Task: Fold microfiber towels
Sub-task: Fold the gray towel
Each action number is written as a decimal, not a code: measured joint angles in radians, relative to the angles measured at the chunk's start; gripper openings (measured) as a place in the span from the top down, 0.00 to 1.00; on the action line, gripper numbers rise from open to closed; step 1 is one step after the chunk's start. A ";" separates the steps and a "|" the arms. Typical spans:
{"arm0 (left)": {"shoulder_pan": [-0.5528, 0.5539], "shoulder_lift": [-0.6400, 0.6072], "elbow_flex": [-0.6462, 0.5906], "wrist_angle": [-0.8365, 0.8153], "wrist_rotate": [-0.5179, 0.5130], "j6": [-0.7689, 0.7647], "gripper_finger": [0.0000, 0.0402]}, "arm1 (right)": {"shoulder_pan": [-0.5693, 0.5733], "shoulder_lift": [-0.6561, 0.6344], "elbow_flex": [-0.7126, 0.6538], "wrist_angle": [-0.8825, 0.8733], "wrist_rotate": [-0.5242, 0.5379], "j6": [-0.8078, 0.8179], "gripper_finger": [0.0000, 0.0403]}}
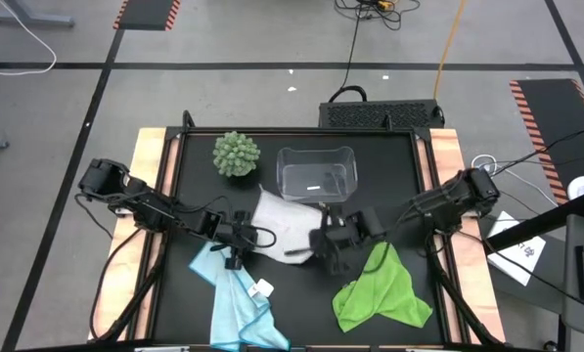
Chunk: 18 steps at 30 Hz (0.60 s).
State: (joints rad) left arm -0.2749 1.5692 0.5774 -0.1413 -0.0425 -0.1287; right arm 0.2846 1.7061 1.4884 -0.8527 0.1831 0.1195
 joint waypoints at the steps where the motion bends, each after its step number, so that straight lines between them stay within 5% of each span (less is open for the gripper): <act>1: 0.000 0.000 0.000 0.000 0.000 0.001 0.72 | -0.022 0.000 0.007 0.015 -0.022 -0.022 0.99; 11: 0.000 0.000 0.000 0.003 0.003 0.014 0.72 | -0.160 0.080 0.046 0.165 -0.316 -0.210 0.99; 18: 0.000 0.000 0.000 0.003 0.009 0.018 0.72 | -0.173 0.264 0.289 0.035 -0.346 -0.309 0.99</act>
State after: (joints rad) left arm -0.2752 1.5692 0.5770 -0.1387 -0.0338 -0.1102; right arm 0.1119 1.9700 1.7777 -0.8175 -0.1628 -0.1894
